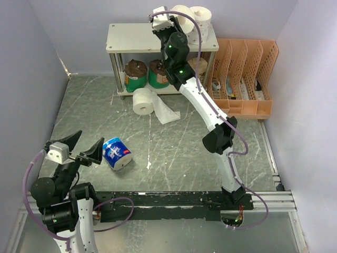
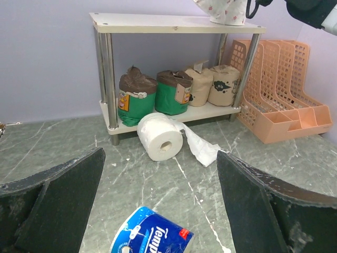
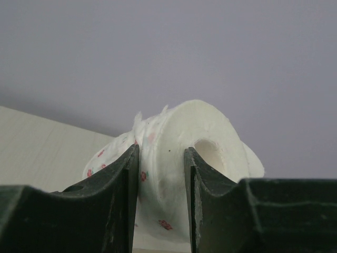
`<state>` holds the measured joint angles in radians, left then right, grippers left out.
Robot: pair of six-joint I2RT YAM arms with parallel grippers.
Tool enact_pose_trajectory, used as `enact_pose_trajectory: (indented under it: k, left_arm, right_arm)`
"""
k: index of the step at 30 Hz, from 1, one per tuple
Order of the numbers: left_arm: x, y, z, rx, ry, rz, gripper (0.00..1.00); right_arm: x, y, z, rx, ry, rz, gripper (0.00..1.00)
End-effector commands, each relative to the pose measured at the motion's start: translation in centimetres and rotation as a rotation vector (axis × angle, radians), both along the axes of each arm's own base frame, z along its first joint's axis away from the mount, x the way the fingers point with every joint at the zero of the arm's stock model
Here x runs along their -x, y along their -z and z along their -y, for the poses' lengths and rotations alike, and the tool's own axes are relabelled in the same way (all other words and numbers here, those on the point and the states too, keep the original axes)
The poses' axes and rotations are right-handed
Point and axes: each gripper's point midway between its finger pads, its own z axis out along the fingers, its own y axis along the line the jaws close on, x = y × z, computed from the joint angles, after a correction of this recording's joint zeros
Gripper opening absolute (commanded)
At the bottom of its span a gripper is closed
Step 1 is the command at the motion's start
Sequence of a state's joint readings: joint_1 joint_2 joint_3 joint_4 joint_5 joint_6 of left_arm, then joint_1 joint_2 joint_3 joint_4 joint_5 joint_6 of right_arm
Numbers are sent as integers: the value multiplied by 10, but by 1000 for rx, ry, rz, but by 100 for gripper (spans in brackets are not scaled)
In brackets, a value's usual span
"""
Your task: Place and organize the paper towels onto the shelf
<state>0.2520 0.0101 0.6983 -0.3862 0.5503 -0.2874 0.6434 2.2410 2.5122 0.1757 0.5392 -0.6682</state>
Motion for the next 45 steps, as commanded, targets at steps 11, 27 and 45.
enact_pose_trajectory:
  k: [11, 27, 45]
  left_arm:
    - [2, -5, -1, -13, -10, 33, 99]
    - [1, -4, -2, -15, -15, 27, 99]
    - [-12, -2, -40, 120, -227, -35, 99]
  right_arm:
    - [-11, -2, -6, -38, -54, 55, 43]
    - [72, -78, -25, -103, -139, 317, 100]
    - [291, 224, -85, -557, -899, -443, 100]
